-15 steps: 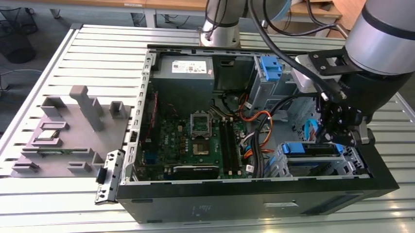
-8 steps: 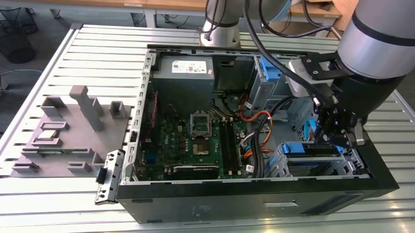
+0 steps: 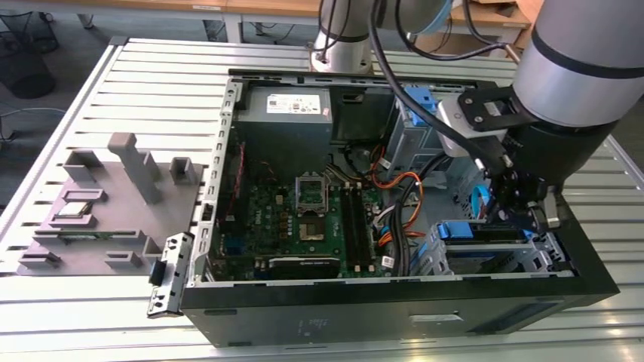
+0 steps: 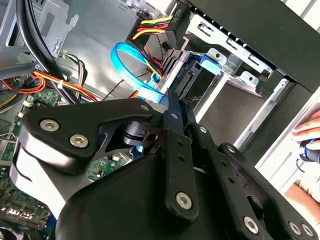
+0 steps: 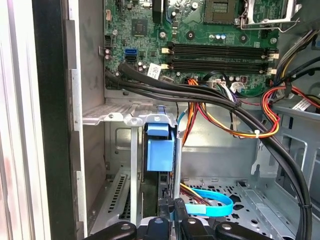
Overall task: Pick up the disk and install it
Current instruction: 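Insert the first disk wire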
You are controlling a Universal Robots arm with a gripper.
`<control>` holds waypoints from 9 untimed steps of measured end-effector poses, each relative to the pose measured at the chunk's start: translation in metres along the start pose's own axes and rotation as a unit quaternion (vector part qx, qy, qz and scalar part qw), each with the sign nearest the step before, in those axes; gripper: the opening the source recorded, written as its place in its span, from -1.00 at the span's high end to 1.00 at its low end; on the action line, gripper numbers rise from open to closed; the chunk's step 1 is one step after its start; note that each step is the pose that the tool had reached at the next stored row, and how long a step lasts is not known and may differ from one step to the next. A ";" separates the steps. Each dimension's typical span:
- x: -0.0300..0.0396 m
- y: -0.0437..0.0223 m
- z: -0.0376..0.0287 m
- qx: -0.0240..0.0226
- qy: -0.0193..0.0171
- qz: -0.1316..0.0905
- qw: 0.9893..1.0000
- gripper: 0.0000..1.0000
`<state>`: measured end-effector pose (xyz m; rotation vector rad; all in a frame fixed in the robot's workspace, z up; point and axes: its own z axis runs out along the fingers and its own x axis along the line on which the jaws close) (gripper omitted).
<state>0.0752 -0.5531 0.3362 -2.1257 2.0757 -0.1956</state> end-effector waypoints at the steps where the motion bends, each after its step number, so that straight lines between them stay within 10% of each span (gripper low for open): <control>1: 0.0001 0.0005 0.0004 0.001 0.000 0.000 1.000 0.68; 9: 0.0015 0.0041 0.0027 0.005 0.000 -0.001 1.000 0.68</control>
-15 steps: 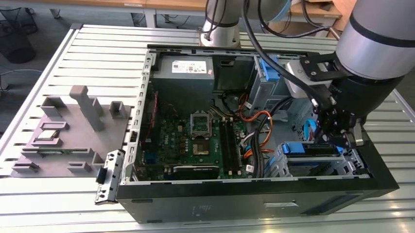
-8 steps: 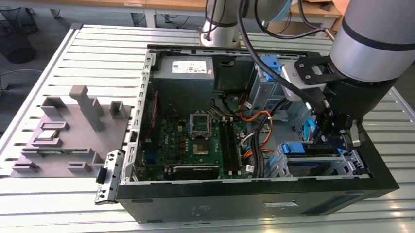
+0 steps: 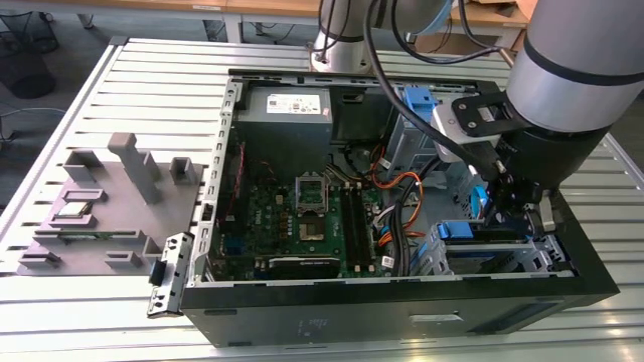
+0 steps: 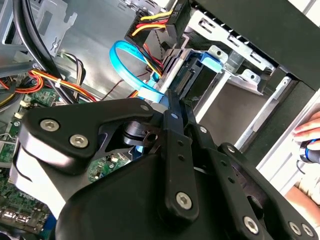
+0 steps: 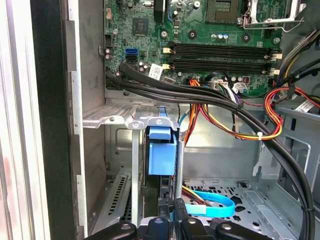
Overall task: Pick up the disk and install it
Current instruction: 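Insert the first disk wire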
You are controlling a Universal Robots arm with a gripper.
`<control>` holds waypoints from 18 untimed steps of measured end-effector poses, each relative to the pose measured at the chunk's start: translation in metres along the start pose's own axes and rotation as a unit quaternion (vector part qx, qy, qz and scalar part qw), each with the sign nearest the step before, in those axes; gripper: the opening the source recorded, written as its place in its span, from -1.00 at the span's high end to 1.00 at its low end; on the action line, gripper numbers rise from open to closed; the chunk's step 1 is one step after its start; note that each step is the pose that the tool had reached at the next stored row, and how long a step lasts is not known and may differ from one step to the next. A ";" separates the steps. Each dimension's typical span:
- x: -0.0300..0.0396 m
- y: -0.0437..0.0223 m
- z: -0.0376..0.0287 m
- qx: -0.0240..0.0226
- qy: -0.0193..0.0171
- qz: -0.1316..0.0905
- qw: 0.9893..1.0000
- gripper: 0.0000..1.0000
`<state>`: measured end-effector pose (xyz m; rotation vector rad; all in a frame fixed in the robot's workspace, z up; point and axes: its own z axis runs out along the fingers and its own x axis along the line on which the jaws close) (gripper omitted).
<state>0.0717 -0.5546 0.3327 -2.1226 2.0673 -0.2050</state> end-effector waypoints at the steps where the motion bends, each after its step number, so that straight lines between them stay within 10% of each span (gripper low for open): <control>1: 0.0001 0.0000 0.0001 0.000 0.000 0.000 1.000 0.68; 18: 0.0012 0.0005 0.0017 0.000 0.000 0.000 1.000 0.68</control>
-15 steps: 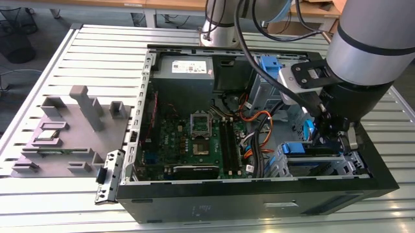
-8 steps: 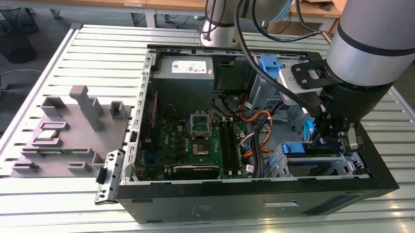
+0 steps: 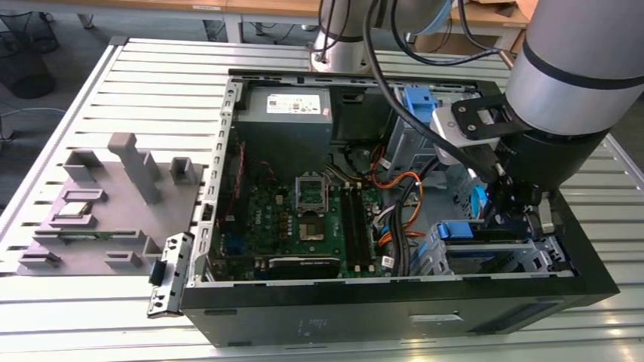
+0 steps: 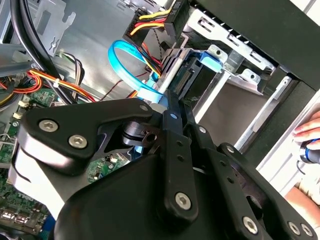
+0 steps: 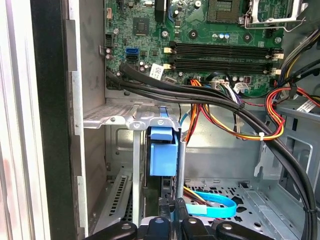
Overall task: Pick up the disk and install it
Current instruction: 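Insert the first disk wire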
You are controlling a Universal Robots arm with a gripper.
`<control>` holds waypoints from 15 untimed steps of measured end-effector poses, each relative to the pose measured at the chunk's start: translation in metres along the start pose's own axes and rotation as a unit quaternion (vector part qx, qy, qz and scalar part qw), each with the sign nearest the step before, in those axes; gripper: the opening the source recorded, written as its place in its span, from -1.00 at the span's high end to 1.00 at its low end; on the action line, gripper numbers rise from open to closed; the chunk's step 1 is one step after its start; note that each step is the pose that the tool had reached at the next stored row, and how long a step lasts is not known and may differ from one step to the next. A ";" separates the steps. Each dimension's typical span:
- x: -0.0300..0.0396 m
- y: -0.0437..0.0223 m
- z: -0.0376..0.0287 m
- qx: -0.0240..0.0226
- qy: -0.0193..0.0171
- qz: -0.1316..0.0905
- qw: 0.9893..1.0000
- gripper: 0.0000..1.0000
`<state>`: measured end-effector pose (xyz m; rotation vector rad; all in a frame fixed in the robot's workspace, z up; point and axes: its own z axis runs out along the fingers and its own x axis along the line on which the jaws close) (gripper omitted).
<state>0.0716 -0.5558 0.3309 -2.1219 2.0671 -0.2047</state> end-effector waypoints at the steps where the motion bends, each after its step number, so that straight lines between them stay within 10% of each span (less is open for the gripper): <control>1: 0.0000 0.0001 0.0006 0.000 0.000 0.000 1.000 0.68; 15: 0.0005 0.0010 0.0045 0.000 0.000 0.000 1.000 0.68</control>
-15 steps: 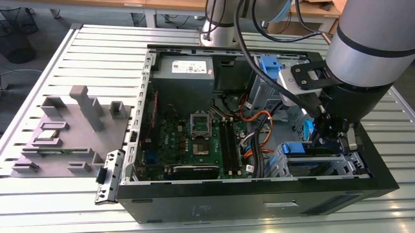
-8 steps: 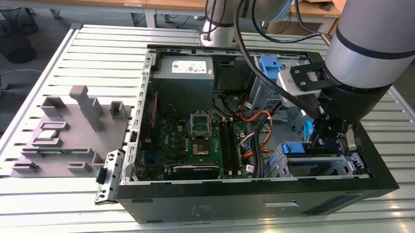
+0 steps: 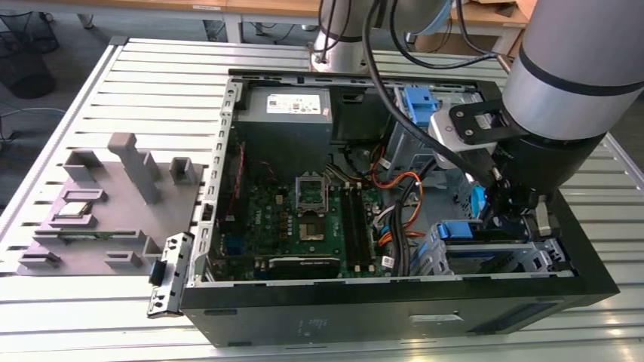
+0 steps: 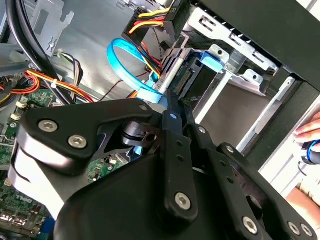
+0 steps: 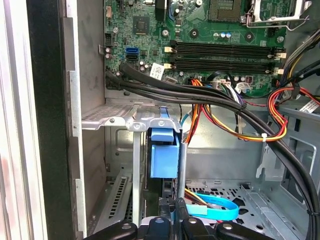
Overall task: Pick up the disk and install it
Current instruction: 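Insert the first disk wire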
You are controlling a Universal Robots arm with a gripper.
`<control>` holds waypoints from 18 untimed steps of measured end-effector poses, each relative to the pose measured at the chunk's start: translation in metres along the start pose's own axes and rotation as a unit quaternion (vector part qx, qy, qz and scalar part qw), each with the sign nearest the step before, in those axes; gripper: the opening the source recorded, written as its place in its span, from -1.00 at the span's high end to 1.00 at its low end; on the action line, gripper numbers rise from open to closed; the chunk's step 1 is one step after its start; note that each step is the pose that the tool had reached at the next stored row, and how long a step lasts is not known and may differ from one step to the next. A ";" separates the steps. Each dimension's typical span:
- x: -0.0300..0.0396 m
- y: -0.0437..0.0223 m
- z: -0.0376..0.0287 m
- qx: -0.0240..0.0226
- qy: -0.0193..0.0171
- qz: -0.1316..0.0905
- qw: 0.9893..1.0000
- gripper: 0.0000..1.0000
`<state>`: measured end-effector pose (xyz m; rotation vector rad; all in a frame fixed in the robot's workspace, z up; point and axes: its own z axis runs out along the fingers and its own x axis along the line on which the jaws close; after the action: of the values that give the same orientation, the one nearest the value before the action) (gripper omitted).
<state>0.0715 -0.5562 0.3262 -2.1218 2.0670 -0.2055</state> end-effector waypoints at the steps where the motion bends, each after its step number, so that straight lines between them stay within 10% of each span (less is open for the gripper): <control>1: 0.0000 0.0000 0.0000 0.000 0.000 0.000 1.000 0.68; 18: 0.0000 -0.0003 -0.0013 0.000 0.000 0.000 1.000 0.41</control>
<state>0.0716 -0.5562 0.3276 -2.1215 2.0668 -0.2050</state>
